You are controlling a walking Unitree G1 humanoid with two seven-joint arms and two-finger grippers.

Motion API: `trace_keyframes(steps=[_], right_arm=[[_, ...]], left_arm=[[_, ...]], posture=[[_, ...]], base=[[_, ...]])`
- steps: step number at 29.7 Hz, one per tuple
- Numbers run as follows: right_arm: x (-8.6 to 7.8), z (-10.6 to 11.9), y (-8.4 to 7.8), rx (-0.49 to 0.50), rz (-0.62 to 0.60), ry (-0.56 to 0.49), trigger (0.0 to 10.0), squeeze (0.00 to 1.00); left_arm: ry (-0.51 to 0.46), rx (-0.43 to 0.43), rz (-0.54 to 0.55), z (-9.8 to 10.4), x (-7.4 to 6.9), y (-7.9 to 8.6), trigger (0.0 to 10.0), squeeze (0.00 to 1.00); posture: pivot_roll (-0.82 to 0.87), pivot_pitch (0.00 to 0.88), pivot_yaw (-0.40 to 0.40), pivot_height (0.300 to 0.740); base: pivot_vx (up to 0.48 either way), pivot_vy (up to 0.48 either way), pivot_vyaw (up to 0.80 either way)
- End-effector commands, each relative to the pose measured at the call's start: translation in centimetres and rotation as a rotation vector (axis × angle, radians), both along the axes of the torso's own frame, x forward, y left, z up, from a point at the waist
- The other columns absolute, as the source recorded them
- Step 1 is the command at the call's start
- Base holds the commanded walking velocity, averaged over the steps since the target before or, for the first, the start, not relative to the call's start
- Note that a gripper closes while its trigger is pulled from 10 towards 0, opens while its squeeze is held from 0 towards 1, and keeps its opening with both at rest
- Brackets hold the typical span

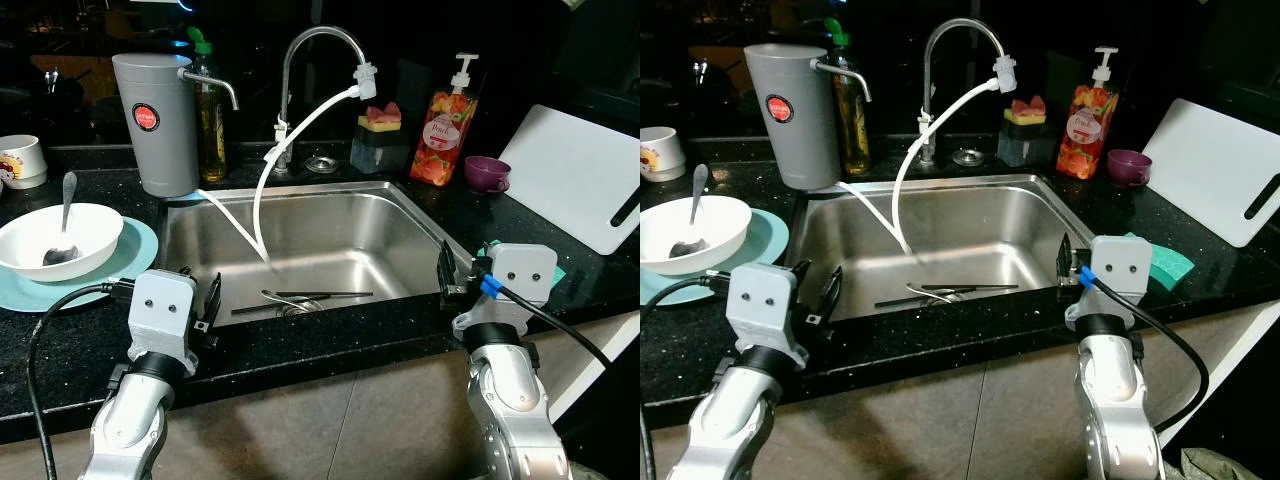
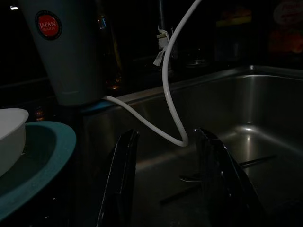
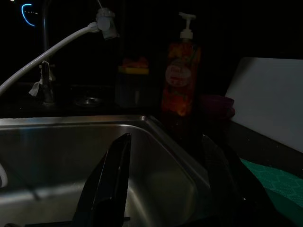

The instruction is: Kitchen organization

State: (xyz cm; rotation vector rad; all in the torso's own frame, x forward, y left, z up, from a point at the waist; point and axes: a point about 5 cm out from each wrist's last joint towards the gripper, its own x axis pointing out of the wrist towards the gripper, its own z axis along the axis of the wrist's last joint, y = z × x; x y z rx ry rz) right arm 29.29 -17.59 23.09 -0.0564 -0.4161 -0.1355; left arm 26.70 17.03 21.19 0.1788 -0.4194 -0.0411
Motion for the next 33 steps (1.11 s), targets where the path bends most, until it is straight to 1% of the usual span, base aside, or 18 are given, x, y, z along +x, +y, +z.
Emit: trace_keyframes(steps=[1,13,14,16,17,19,20,23,26,27,29,31,32,33], right_arm=[[0.0,-0.1,-0.2,0.001,-0.009,-0.002,10.0,0.0],[0.0,0.0,-0.2,0.003,-0.009,-0.004,10.0,0.0],[0.0,-0.1,-0.2,0.004,-0.008,-0.003,10.0,0.0],[0.0,-0.1,-0.2,0.005,-0.008,-0.002,10.0,0.0],[0.0,-0.1,-0.2,0.005,-0.008,-0.002,10.0,0.0],[0.1,-0.1,-0.2,0.003,-0.007,-0.001,10.0,0.0],[0.1,-0.1,-0.2,0.003,-0.007,-0.001,10.0,0.0],[0.1,0.0,-0.2,-0.002,-0.006,-0.002,10.0,0.0],[0.1,0.1,-0.3,-0.003,-0.007,-0.003,10.0,0.0],[0.1,0.0,-0.3,-0.003,-0.008,-0.001,10.0,0.0],[0.1,0.0,-0.3,-0.003,-0.009,0.0,10.0,0.0],[0.0,-0.1,-0.2,-0.002,-0.008,0.0,10.0,0.0],[0.0,-0.1,-0.2,-0.002,-0.008,0.0,10.0,0.0],[0.0,-0.1,-0.2,-0.002,-0.007,0.0,10.0,0.0]], left_arm=[[0.006,-0.003,-0.002,-0.2,0.2,-0.2,10.0,0.0],[-0.004,0.012,0.019,0.0,0.5,0.6,10.0,0.0],[-0.003,0.024,0.036,0.0,0.7,1.2,10.0,0.0],[0.001,0.035,0.055,-0.2,0.9,1.7,10.0,0.0],[0.001,0.035,0.055,-0.2,0.9,1.7,10.0,0.0],[0.005,0.047,0.08,-0.3,1.1,2.4,10.0,0.0],[0.005,0.047,0.08,-0.3,1.1,2.4,10.0,0.0],[0.001,0.063,0.117,-0.2,1.4,3.5,10.0,0.0],[-0.002,0.071,0.13,-0.2,1.6,3.9,10.0,0.0],[-0.002,0.082,0.142,-0.2,1.7,4.4,10.0,0.0],[-0.002,0.086,0.146,-0.2,1.8,4.5,10.0,0.0],[0.012,0.092,0.167,-0.5,2.1,5.1,10.0,0.0],[0.012,0.092,0.167,-0.5,2.1,5.1,10.0,0.0],[0.03,0.084,0.177,-0.8,2.3,5.4,10.0,0.0]], posture=[[0.12,0.1,-0.091,0.74],[0.12,0.098,-0.091,0.74],[0.12,0.098,-0.091,0.74],[0.11,0.095,-0.096,0.74],[0.11,0.095,-0.096,0.74],[0.11,0.095,-0.099,0.74],[0.11,0.095,-0.099,0.74],[0.09,0.09,-0.102,0.74],[0.09,0.09,-0.102,0.74],[0.09,0.089,-0.101,0.74],[0.09,0.089,-0.101,0.74],[0.09,0.089,-0.101,0.74],[0.09,0.089,-0.101,0.74],[0.09,0.089,-0.101,0.74]], base=[[0.0,0.0,0.0],[0.0,0.0,0.0],[0.0,0.0,0.0],[0.0,0.0,0.0],[0.0,0.0,0.0],[0.0,0.0,0.0],[0.0,0.0,0.0],[0.0,0.0,0.0],[0.0,0.0,0.0],[0.0,0.0,0.0],[0.0,0.0,0.0],[0.0,0.0,0.0],[0.0,0.0,0.0],[0.0,0.0,0.0]])
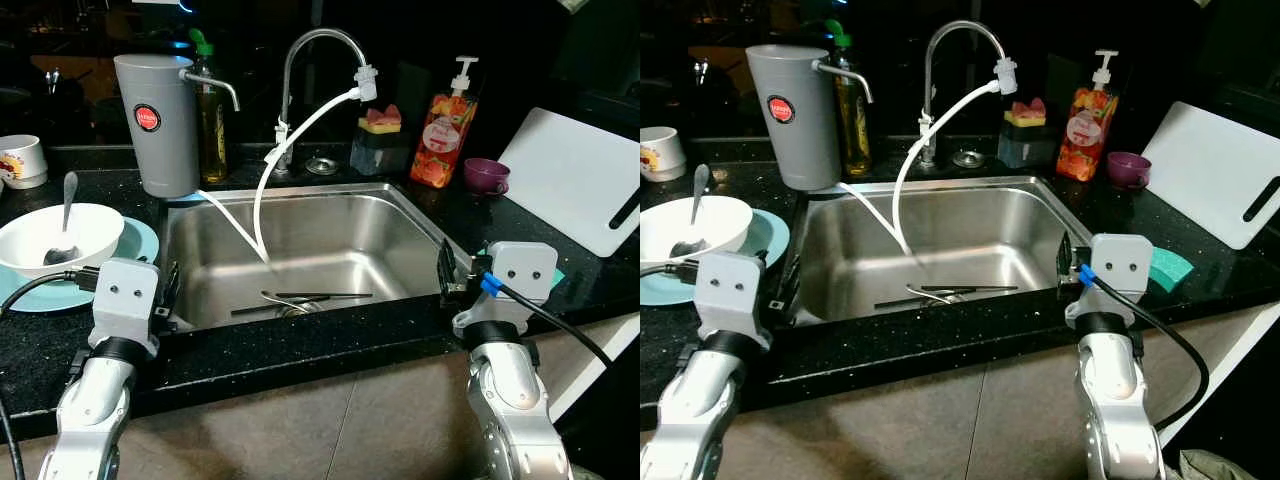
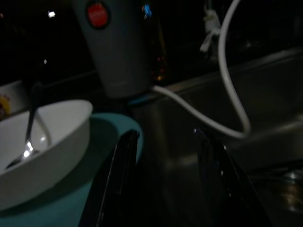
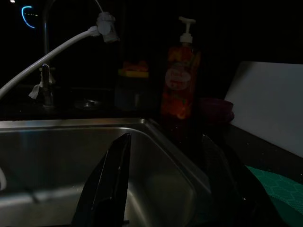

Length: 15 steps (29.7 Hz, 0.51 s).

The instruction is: Kitchen organization

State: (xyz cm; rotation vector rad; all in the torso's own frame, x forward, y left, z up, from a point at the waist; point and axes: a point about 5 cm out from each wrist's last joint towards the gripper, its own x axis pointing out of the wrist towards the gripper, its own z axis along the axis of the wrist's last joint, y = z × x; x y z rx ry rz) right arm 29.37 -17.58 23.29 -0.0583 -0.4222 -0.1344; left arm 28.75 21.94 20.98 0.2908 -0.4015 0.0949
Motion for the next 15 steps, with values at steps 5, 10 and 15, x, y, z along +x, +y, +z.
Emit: trace_keyframes(steps=[5,10,15], right_arm=[[0.0,-0.2,-0.2,-0.002,-0.007,0.006,10.0,0.0],[0.0,-0.2,-0.3,-0.005,-0.006,0.005,10.0,0.0],[0.0,-0.2,-0.3,-0.005,-0.007,0.005,10.0,0.0]], left_arm=[[0.073,-0.031,0.019,-1.1,0.8,0.9,10.0,0.0],[0.105,-0.003,0.064,-1.5,1.4,1.7,10.0,0.0],[0.085,-0.011,0.068,-1.1,1.6,2.1,10.0,0.0]], posture=[[0.08,0.087,-0.107,0.74],[0.08,0.087,-0.107,0.74],[0.08,0.087,-0.108,0.74]], base=[[0.0,0.0,0.0],[0.0,0.0,0.0],[0.0,0.0,0.0]])
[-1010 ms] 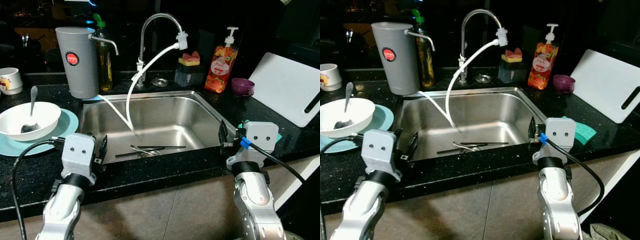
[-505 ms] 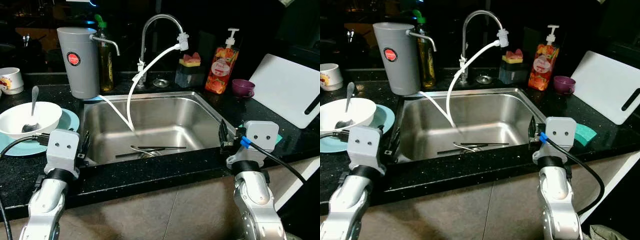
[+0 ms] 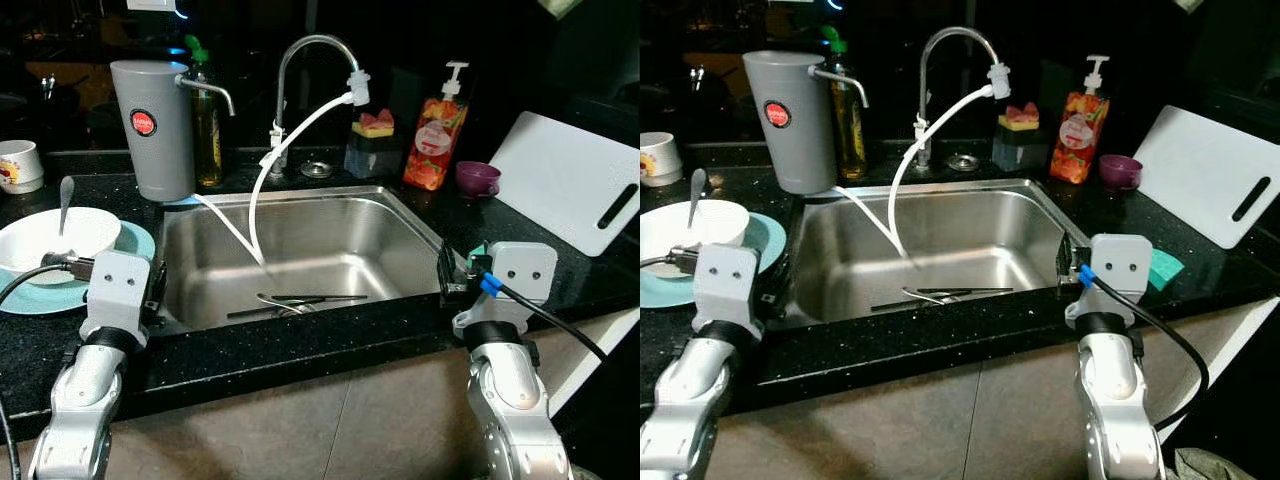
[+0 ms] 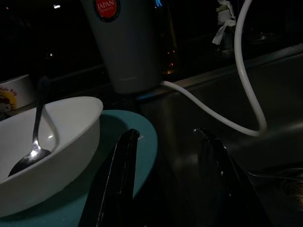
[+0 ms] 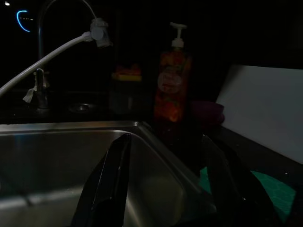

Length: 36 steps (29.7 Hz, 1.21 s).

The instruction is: Kitchen organization

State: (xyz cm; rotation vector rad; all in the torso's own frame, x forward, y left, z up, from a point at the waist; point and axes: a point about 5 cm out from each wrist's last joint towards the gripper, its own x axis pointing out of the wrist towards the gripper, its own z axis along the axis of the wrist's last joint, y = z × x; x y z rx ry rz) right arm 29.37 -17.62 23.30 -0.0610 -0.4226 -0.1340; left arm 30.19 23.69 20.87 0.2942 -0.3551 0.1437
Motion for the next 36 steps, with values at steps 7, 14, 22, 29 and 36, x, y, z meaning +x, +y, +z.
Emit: trace_keyframes(steps=[7,14,22,29,36], right_arm=[[0.0,-0.2,-0.1,0.0,-0.002,0.006,10.0,0.0],[0.1,-0.3,0.0,0.0,0.006,0.007,10.0,0.0],[0.3,-0.3,0.4,0.003,0.02,0.006,10.0,0.0],[0.5,-0.4,0.8,0.007,0.03,0.008,10.0,0.0],[0.7,-0.4,1.1,0.01,0.041,0.006,10.0,0.0]], left_arm=[[-0.022,0.011,0.041,0.7,0.3,0.9,10.0,0.0],[-0.097,0.007,0.045,2.9,0.3,1.2,10.0,0.0],[-0.144,-0.005,0.026,4.7,0.6,1.2,10.0,0.0],[-0.076,0.022,0.071,4.0,2.2,2.6,10.0,0.0],[-0.045,0.028,0.104,4.1,3.7,3.3,10.0,0.0]], posture=[[0.08,0.089,-0.11,0.74],[0.08,0.089,-0.112,0.74],[0.1,0.084,-0.11,0.74],[0.1,0.082,-0.116,0.74],[0.1,0.079,-0.119,0.74]], base=[[0.0,0.0,0.0],[0.0,0.0,0.0],[0.0,0.0,0.0],[0.0,0.0,0.0],[0.0,0.0,0.0]])
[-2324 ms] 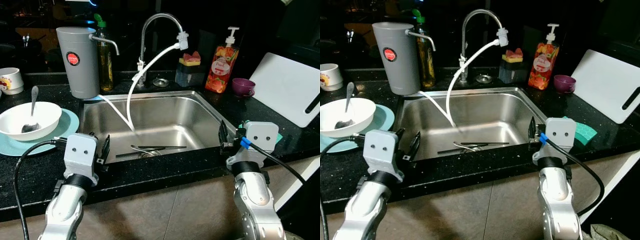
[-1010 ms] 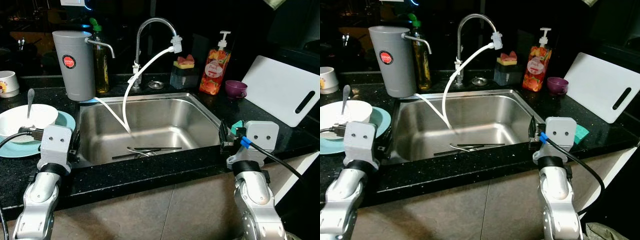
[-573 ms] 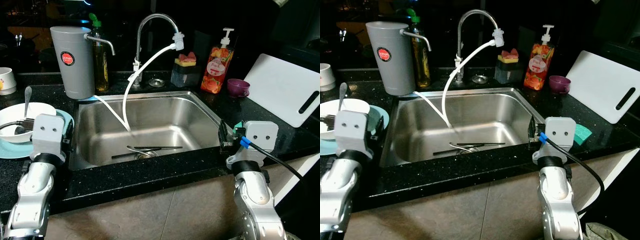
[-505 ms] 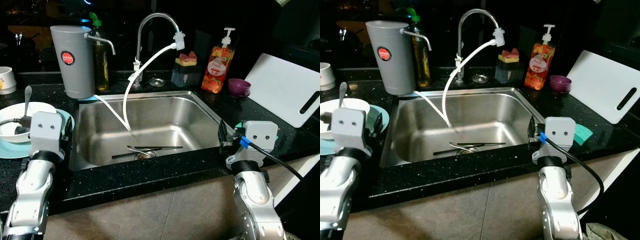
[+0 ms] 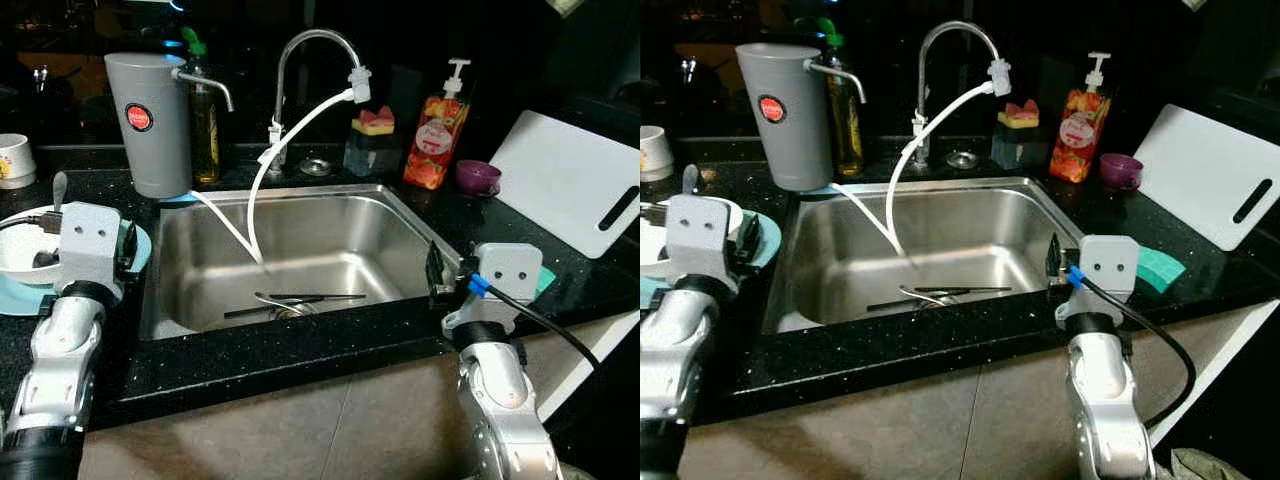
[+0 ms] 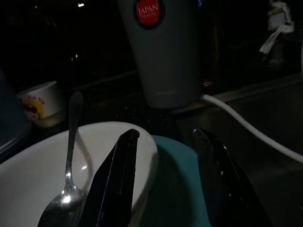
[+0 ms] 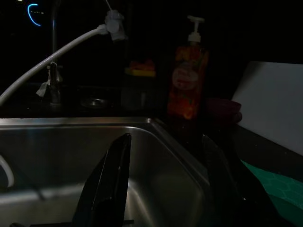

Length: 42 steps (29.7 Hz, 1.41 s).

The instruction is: Kitchen organization

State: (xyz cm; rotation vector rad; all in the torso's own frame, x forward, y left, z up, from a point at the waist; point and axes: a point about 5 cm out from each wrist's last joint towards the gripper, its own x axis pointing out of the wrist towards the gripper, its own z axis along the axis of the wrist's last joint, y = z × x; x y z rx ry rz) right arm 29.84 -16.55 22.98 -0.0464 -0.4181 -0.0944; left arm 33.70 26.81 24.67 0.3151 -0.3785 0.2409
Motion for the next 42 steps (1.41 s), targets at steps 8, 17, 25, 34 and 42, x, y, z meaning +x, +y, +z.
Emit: trace_keyframes(steps=[8,17,25,34,42], right_arm=[[0.2,-0.1,0.0,0.006,-0.004,0.002,10.0,0.0],[-0.1,-0.4,0.1,0.013,-0.009,0.008,10.0,0.0],[-0.1,-0.2,-0.1,0.006,-0.013,0.006,10.0,0.0],[-0.3,-0.1,-0.2,0.004,-0.018,0.002,10.0,0.0],[-0.4,0.3,-0.7,-0.002,-0.034,-0.007,10.0,0.0]], left_arm=[[0.069,-0.013,0.016,-0.2,2.2,0.5,10.0,0.0],[0.118,-0.061,0.029,-0.8,4.0,0.9,10.0,0.0],[0.072,-0.133,0.114,0.3,3.8,3.5,10.0,0.0],[0.082,-0.148,0.146,0.9,3.6,5.4,10.0,0.0],[0.111,-0.163,0.106,0.8,3.8,5.6,10.0,0.0]], posture=[[0.1,0.083,-0.114,0.74],[0.11,0.11,-0.108,0.74],[0.09,0.118,-0.114,0.74],[0.08,0.122,-0.11,0.74],[0.06,0.119,-0.106,0.74]], base=[[0.0,0.0,0.0],[0.0,0.0,0.0],[0.0,0.0,0.0],[0.0,0.0,0.0],[0.0,0.0,0.0]])
